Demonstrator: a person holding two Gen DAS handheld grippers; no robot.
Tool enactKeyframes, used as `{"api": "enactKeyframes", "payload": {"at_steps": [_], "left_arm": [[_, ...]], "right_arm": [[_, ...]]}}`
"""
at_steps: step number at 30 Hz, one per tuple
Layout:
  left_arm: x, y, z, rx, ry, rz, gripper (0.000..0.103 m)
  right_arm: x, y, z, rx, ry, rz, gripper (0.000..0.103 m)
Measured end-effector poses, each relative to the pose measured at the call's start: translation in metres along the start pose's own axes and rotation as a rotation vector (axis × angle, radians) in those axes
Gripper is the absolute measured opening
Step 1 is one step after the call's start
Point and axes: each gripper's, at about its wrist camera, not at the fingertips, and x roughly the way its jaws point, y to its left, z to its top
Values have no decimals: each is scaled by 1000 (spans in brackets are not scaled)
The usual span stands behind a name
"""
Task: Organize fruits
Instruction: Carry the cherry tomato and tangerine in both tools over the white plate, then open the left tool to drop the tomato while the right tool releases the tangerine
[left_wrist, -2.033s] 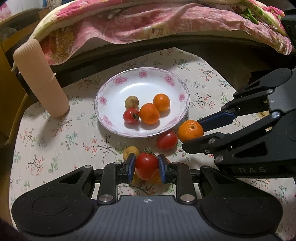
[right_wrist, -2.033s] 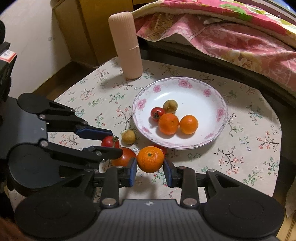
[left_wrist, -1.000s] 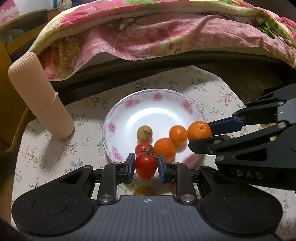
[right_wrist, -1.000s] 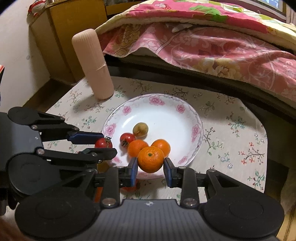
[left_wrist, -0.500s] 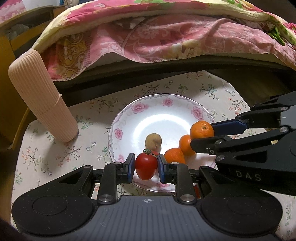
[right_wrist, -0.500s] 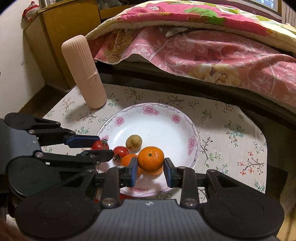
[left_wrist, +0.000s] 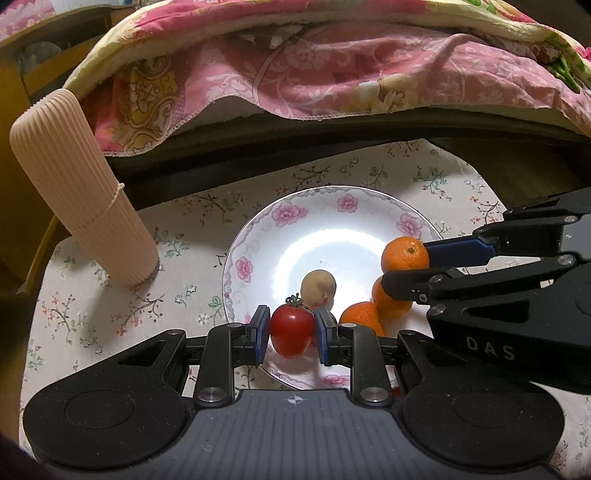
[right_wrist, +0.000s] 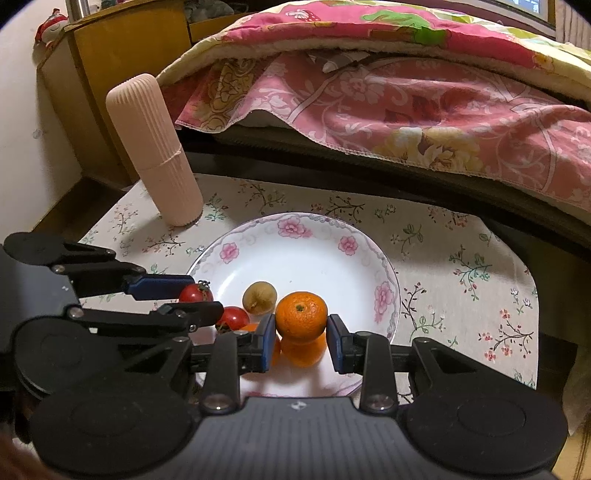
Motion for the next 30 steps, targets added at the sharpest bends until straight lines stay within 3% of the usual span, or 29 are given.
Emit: {"api": "enactKeyframes", "payload": {"at_steps": [30], "left_arm": [[15,3,6,-18,-18,0,32]], "right_arm": [[18,-10,4,33,-1,-18,32]]}}
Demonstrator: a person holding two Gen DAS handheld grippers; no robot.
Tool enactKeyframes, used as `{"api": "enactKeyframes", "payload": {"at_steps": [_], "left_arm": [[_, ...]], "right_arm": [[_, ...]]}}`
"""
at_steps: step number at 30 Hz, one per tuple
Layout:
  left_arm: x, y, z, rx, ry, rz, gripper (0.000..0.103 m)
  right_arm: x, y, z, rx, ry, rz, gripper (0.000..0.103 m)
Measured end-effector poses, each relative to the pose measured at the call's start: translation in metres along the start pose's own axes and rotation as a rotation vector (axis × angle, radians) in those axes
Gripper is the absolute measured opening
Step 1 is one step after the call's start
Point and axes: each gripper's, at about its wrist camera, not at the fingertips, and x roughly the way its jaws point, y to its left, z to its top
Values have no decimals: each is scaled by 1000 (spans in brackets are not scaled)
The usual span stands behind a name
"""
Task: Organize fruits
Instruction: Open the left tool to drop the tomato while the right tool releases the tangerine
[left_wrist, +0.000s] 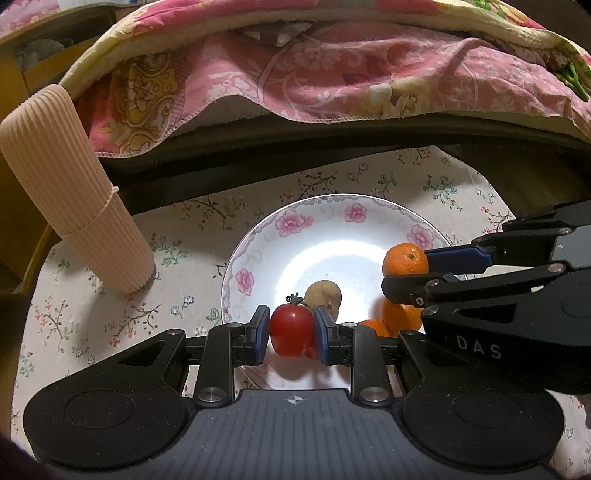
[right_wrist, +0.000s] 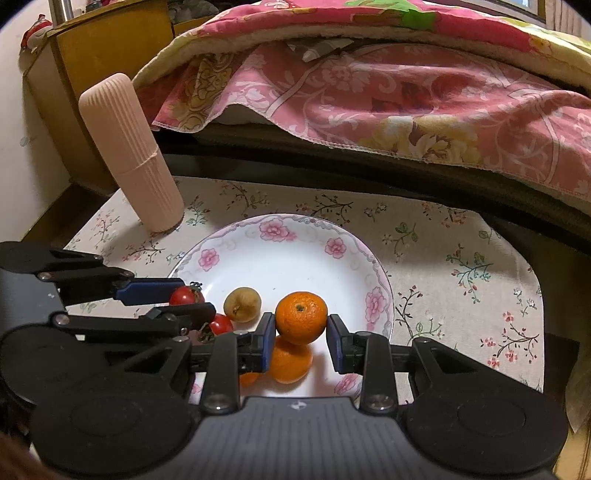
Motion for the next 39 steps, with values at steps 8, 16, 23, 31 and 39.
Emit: {"api": "enactKeyframes", "payload": {"at_steps": [8,16,23,31,39], "left_arm": [[5,3,7,-11,-1,-6,32],[7,4,10,-15,-2,-8,33],[10,5,11,-20,-2,-10,34],[11,8,13,-32,-2,-11,38],[9,8,12,-34,-3,1,43]], "right_arm": [[6,-4,2,14,9,-1,32],[7,-5,1,18,3,-1,32],[8,-7,2,25,0,-1,32],[10,-10,3,38,0,2,32],[10,-9,3,36,-2,-4,32]]}}
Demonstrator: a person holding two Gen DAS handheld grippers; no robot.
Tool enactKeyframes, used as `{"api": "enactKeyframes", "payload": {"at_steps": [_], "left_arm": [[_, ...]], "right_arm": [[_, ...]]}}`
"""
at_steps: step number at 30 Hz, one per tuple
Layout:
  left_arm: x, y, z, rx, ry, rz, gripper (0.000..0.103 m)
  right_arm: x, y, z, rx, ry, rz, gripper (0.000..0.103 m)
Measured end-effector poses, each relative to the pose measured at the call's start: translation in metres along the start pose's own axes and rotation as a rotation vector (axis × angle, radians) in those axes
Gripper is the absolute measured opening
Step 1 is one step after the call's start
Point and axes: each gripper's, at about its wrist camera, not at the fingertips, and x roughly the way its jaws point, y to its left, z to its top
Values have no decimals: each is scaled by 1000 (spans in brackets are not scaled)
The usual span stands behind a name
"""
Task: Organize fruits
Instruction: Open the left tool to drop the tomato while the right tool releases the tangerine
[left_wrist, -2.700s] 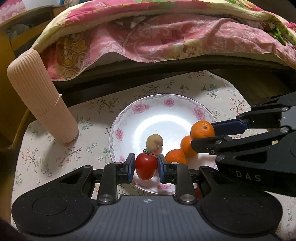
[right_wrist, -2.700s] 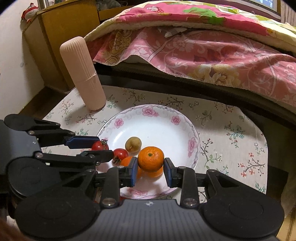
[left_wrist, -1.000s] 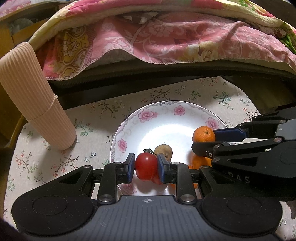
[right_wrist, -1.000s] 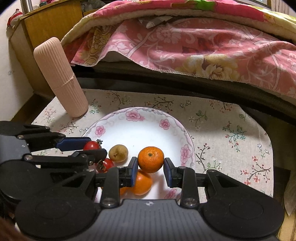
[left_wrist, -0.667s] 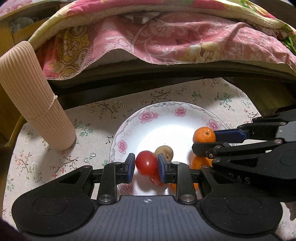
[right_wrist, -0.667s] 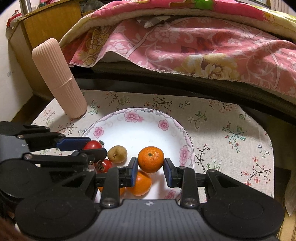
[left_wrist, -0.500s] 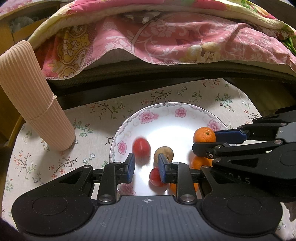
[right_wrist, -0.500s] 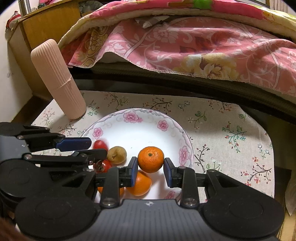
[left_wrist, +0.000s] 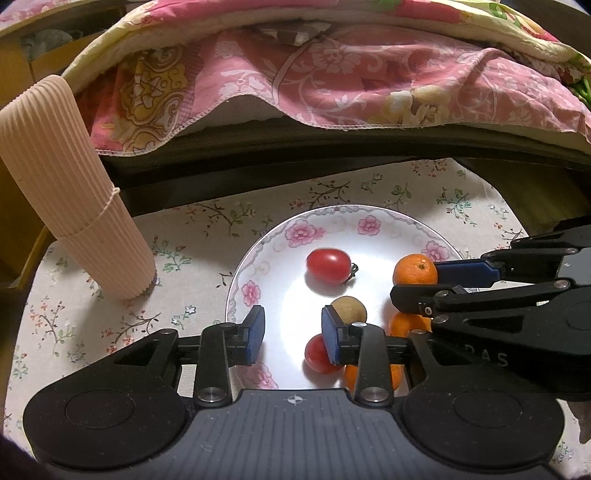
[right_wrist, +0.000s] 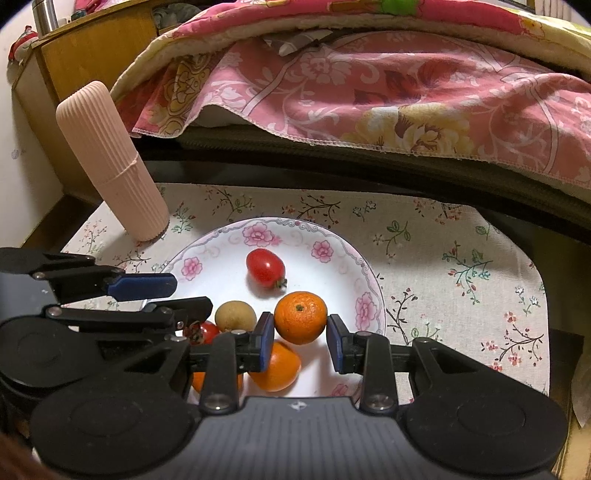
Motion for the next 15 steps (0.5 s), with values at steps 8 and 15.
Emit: {"api": "enactKeyframes", "payload": {"at_steps": [8,15], "left_arm": [[0,2,0,-2,0,4,48],[-1,3,0,1,-4,8,52]], "right_arm": [[0,0,0,-1,-4,-2,32],[0,0,0,0,-4,-4,33]]}}
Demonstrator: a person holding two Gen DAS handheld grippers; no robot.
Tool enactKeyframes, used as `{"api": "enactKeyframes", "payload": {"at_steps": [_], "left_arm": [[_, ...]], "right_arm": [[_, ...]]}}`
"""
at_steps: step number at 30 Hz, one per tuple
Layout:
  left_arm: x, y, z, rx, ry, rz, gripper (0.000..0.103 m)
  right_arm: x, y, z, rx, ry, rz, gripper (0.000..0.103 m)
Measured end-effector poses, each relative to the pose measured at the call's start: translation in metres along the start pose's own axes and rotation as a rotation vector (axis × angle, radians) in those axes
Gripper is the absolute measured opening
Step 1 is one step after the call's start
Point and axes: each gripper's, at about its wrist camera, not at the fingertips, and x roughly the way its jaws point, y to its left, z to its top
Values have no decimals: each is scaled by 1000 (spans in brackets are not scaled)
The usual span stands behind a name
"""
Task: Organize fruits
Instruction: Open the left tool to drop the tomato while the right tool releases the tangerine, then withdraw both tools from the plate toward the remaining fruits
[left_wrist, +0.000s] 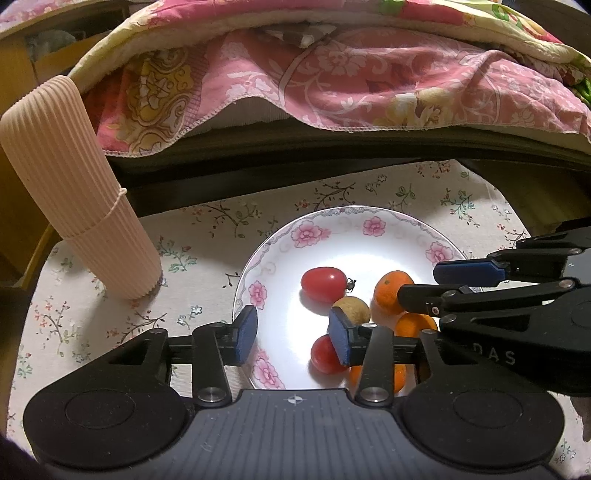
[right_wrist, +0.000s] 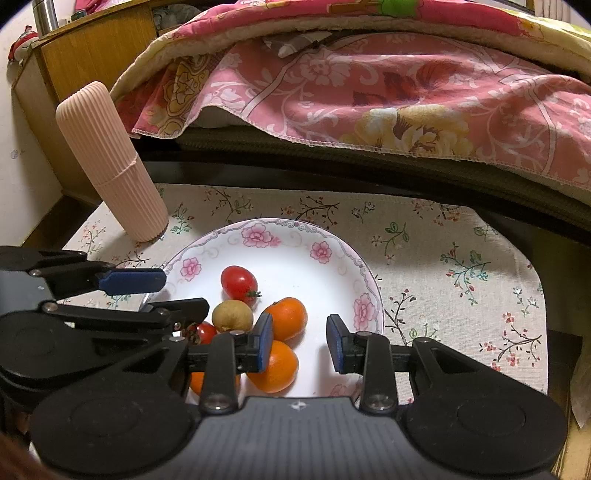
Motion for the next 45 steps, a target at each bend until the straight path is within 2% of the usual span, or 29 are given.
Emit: {"api": "enactKeyframes", "payload": {"at_steps": [26,45], "left_arm": [[-20,-5,-3,22,-30,28,59],[-46,2,-19,33,-24,50,63]], "right_arm": [[-25,6,-1,-21,-47,-11,33],[-42,23,-8,-48,-44,37,33]]}}
